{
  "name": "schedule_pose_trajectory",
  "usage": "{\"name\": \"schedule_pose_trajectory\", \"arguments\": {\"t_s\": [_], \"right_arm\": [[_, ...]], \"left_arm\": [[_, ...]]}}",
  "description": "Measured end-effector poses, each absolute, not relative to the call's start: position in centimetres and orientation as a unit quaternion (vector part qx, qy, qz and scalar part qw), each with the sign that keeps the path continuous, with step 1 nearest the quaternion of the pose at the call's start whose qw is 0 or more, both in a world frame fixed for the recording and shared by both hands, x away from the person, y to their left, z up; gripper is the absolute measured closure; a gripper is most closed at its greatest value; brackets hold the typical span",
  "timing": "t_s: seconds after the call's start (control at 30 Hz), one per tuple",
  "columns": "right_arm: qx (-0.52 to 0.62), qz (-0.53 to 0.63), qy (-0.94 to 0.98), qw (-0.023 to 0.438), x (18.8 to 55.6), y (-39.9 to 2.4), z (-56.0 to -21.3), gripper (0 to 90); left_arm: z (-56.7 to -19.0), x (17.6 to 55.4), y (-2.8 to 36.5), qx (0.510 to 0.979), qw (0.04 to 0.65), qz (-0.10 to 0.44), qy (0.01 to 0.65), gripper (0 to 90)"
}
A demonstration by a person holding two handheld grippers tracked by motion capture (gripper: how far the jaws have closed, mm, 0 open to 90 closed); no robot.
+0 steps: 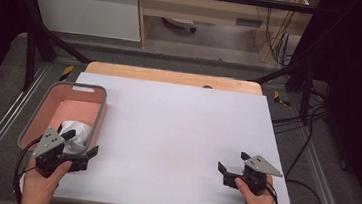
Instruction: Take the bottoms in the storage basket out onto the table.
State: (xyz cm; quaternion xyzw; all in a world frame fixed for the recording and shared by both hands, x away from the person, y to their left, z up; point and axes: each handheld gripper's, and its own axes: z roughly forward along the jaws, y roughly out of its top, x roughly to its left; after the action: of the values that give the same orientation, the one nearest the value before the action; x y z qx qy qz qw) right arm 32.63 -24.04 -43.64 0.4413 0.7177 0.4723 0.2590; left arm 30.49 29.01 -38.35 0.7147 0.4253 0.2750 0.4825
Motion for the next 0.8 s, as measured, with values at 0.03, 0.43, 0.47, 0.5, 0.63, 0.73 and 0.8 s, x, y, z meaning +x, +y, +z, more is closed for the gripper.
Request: {"name": "schedule_pose_trajectory", "arguments": {"t_s": [0.03, 0.43, 0.47, 0.5, 0.63, 0.73, 0.8], "right_arm": [[0.441, 0.473, 0.717, 0.26, 32.6, -24.0, -43.6, 7.7], [0.451, 0.46, 0.72, 0.259, 32.9, -23.2, -43.4, 8.9], [0.45, 0.457, 0.722, 0.259, 32.9, -23.2, -43.4, 8.9], [0.45, 0.456, 0.723, 0.259, 32.9, -23.1, -43.4, 8.9], [0.448, 0.451, 0.727, 0.26, 32.7, -23.0, -43.5, 8.9], [0.447, 0.451, 0.727, 0.262, 32.5, -22.9, -43.4, 8.9], [0.446, 0.451, 0.727, 0.263, 32.5, -22.9, -43.4, 8.9]], "left_arm": [[-38.3, 30.4, 28.9, 0.712, 0.485, 0.275, 0.426, 5.4], [-37.9, 30.4, 28.9, 0.709, 0.486, 0.273, 0.433, 5.4], [-37.7, 30.5, 28.9, 0.71, 0.484, 0.274, 0.433, 5.4], [-37.7, 30.5, 28.9, 0.71, 0.484, 0.274, 0.433, 5.4], [-36.3, 30.9, 28.9, 0.714, 0.469, 0.287, 0.434, 5.4], [-35.2, 31.5, 29.3, 0.715, 0.459, 0.291, 0.439, 5.6], [-34.2, 32.3, 29.7, 0.723, 0.441, 0.297, 0.441, 5.7]]}}
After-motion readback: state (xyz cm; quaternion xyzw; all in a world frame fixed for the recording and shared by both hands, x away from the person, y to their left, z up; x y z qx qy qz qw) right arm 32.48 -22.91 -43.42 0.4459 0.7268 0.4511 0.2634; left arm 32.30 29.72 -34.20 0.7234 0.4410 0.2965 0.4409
